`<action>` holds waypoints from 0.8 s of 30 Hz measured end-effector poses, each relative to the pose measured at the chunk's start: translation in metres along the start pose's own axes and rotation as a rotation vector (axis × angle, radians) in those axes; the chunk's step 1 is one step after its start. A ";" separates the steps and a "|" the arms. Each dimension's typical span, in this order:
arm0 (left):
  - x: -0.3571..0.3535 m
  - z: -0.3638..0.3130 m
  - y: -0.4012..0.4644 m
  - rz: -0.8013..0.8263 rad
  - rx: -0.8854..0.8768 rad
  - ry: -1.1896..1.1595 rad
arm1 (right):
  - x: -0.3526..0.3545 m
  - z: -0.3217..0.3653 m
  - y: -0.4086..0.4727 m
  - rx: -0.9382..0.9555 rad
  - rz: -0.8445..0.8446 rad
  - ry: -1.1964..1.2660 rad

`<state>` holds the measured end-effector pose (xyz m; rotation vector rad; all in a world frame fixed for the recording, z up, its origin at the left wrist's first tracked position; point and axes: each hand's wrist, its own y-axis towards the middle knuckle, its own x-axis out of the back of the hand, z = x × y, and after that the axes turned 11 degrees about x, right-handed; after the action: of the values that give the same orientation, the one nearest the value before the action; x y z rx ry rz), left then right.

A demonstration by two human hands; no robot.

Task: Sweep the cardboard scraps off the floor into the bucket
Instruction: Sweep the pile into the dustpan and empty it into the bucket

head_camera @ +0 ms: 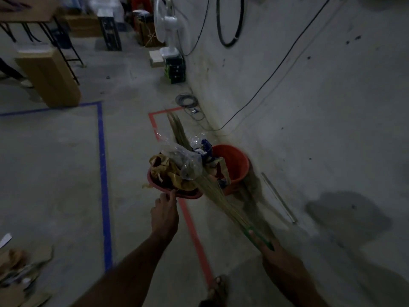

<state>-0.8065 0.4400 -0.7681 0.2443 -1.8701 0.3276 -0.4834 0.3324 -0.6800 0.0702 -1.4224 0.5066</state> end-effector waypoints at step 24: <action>-0.124 -0.199 0.208 0.212 0.013 -0.051 | 0.041 -0.222 0.187 -0.127 0.280 -0.027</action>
<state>-0.6584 0.7040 -0.8480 0.0632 -1.9486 0.4815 -0.3459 0.5880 -0.7240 -0.2274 -1.4955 0.6453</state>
